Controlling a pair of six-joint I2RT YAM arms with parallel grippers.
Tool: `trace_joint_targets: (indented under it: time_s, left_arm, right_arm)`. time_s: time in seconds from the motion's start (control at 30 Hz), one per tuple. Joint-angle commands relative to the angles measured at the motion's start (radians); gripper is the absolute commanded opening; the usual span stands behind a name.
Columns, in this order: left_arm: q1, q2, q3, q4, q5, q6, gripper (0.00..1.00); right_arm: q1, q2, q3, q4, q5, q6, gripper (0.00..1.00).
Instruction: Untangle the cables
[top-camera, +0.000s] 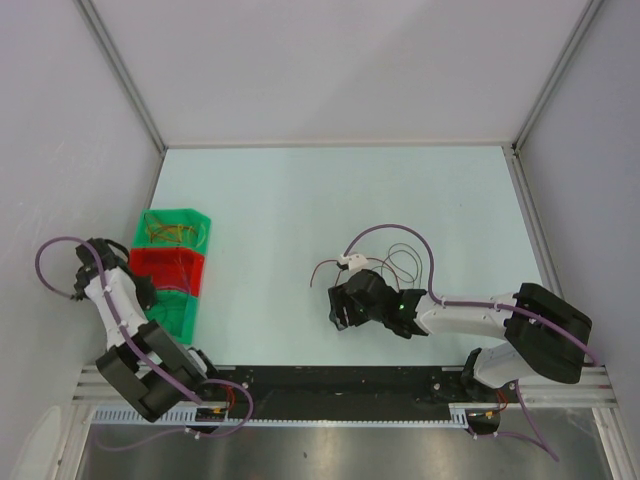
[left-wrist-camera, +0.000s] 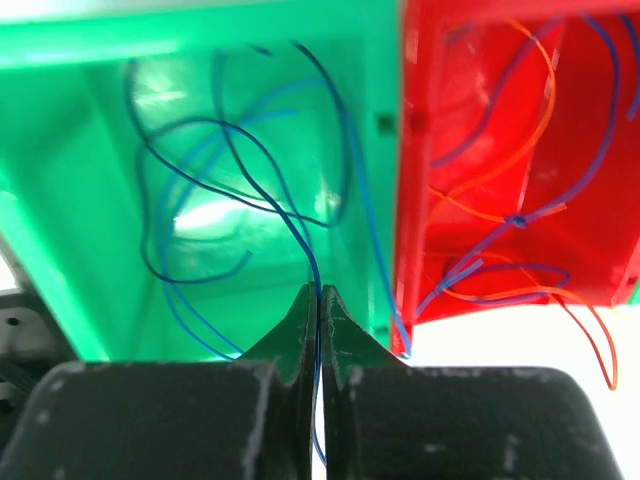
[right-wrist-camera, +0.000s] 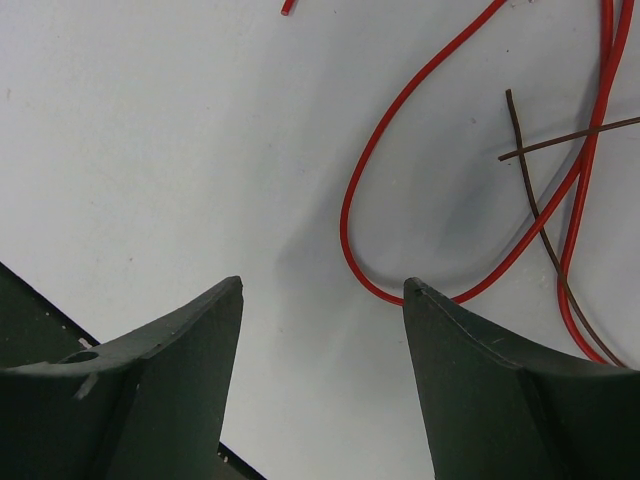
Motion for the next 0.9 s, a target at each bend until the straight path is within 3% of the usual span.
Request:
trace_joint_targets:
  time_s: [0.0, 0.2, 0.27, 0.37, 0.4, 0.5, 0.53, 0.67, 0.87]
  left_arm:
    - [0.06, 0.001, 0.029, -0.004, 0.016, 0.08, 0.0]
    - [0.088, -0.059, 0.011, 0.045, 0.1, 0.112, 0.01]
    - [0.094, -0.085, 0.012, 0.058, 0.127, 0.135, 0.07]
    - [0.1, -0.131, 0.029, 0.049, 0.122, 0.14, 0.31]
    - [0.102, -0.143, 0.035, 0.052, 0.134, 0.141, 0.5]
    - [0.114, -0.206, 0.029, 0.079, 0.188, 0.159, 0.8]
    - [0.12, -0.244, 0.029, 0.084, 0.191, 0.156, 0.84]
    - [0.131, -0.31, 0.044, 0.089, 0.196, 0.153, 0.91]
    - [0.131, -0.405, 0.089, 0.128, 0.286, 0.186, 0.92]
  right_arm:
    - [0.007, -0.008, 0.037, 0.006, 0.029, -0.017, 0.7]
    - [0.007, -0.006, 0.037, 0.007, 0.032, -0.017, 0.7]
    - [0.007, -0.006, 0.039, 0.007, 0.034, -0.015, 0.7]
    - [0.009, -0.006, 0.037, 0.006, 0.035, -0.015, 0.7]
    - [0.009, -0.006, 0.037, 0.007, 0.035, -0.015, 0.7]
    - [0.009, -0.006, 0.039, 0.007, 0.035, -0.015, 0.7]
    - [0.007, -0.006, 0.037, 0.006, 0.035, -0.015, 0.7]
    - [0.009, -0.008, 0.04, 0.004, 0.038, -0.014, 0.7]
    - [0.012, -0.011, 0.039, 0.004, 0.04, -0.014, 0.7]
